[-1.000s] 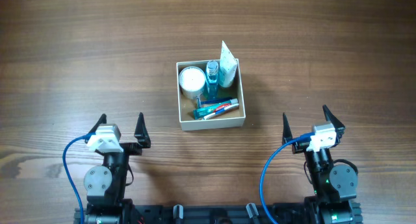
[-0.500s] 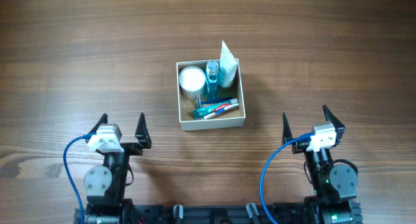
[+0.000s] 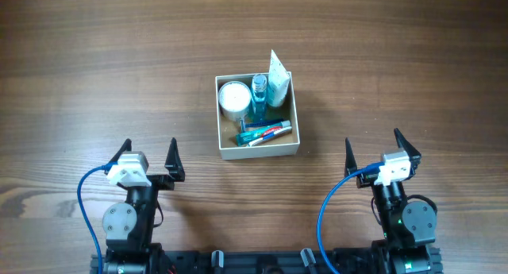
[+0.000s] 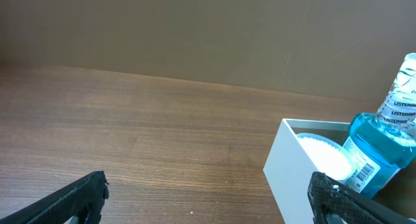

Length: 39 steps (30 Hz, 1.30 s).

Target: Pack container

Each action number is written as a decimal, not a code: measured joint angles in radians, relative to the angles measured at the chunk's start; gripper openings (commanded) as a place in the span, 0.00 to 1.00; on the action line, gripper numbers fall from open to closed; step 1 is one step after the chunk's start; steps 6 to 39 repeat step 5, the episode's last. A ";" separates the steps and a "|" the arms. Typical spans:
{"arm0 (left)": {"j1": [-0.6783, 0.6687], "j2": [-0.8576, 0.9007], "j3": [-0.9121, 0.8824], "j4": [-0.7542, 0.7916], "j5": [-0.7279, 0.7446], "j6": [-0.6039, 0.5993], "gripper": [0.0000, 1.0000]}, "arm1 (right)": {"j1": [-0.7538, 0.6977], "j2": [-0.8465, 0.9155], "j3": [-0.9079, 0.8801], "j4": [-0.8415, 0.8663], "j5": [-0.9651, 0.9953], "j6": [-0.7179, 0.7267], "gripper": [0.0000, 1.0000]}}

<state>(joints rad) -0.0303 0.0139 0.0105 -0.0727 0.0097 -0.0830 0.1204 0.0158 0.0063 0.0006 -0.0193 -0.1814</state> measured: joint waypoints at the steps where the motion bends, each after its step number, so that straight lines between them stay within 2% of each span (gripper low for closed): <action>1: 0.000 0.000 0.000 0.000 0.000 0.000 1.00 | 0.000 0.000 0.000 0.000 0.000 0.000 1.00; 39: 0.000 0.000 0.000 0.000 0.000 0.000 1.00 | 0.000 0.000 0.000 0.000 0.000 0.000 1.00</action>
